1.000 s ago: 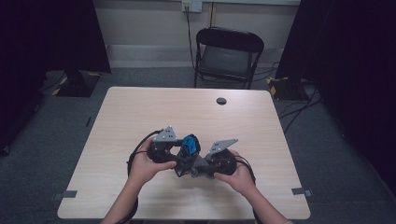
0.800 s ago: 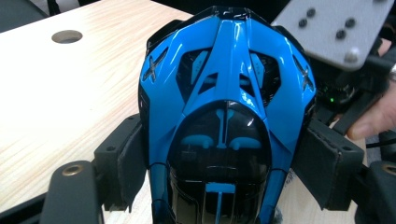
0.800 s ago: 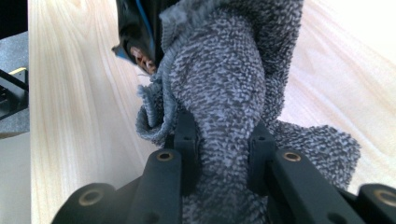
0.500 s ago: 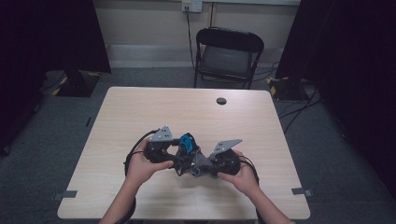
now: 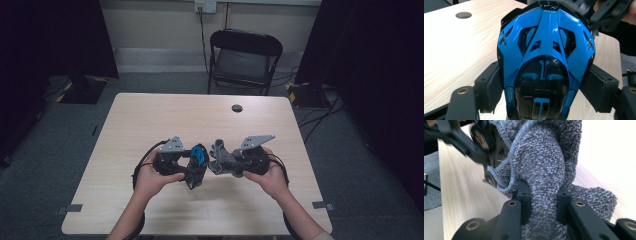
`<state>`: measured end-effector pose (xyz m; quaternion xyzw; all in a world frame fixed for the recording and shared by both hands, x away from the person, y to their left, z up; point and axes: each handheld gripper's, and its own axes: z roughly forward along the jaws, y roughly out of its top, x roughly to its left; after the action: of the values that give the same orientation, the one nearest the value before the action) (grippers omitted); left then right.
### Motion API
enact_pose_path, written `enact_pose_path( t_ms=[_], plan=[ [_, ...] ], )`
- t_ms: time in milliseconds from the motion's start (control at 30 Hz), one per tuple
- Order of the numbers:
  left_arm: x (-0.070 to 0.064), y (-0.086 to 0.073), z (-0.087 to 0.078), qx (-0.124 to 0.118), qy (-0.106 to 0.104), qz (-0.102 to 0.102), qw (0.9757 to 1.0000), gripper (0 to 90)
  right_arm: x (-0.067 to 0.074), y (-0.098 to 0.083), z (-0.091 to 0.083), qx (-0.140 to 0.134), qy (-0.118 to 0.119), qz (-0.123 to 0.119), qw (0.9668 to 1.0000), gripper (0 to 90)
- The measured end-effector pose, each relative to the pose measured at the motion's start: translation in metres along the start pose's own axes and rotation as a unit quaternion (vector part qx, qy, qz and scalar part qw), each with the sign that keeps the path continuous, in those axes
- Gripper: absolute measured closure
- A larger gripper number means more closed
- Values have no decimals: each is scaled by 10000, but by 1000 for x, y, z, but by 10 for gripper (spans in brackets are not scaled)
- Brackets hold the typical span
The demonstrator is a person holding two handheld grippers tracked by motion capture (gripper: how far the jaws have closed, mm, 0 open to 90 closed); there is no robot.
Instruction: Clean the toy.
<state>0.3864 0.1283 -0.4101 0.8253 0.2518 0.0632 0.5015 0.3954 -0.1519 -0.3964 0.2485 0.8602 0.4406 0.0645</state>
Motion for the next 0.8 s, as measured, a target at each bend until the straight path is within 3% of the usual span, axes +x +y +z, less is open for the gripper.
enact_pose_path(
  t_ms=[367, 800],
  plan=[
    [-1, -3, 3, 41, -69, 4, 10000, 245, 6, 20, 0, -161, 101, -155, 9997, 728],
    [-4, 1, 5, 11, -126, 31, 9999, 245, 12, 8, 20, 14, 230, -118, 9997, 726]
  ],
)
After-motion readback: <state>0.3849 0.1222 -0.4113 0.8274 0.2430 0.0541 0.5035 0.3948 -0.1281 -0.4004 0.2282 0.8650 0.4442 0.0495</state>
